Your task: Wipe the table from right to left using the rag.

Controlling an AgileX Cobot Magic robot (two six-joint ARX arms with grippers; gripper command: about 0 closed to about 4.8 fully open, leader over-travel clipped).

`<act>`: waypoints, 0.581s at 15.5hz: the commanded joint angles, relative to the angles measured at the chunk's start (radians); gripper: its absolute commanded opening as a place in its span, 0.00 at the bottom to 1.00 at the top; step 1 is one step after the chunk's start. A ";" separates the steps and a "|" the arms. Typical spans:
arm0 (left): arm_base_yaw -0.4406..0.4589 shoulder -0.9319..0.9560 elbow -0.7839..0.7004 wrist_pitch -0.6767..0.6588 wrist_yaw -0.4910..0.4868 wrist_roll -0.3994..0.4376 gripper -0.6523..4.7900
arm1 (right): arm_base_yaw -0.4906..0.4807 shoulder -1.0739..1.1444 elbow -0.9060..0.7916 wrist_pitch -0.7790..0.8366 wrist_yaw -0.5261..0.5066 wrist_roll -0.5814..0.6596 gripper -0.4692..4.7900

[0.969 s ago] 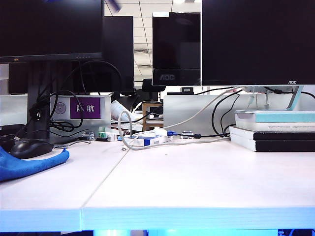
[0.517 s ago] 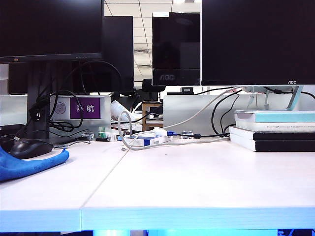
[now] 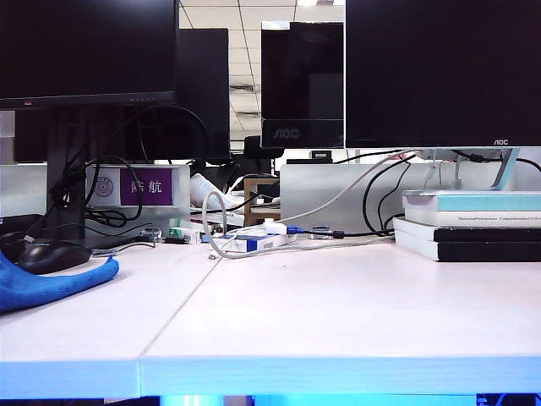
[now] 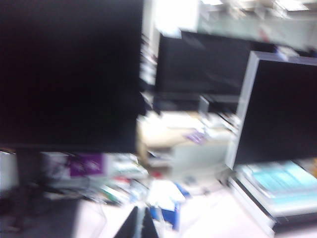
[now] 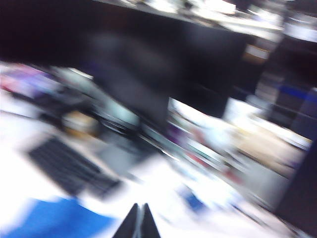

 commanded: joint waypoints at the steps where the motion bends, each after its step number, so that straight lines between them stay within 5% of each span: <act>1: -0.004 -0.046 0.001 -0.080 0.053 0.085 0.11 | 0.001 -0.023 -0.054 -0.049 0.101 -0.010 0.08; 4: -0.004 -0.074 -0.054 -0.100 0.096 0.093 0.11 | 0.001 -0.094 -0.288 0.115 0.097 -0.011 0.08; 9: -0.004 -0.140 -0.324 0.039 0.068 0.082 0.11 | 0.001 -0.373 -0.945 0.491 0.079 0.035 0.08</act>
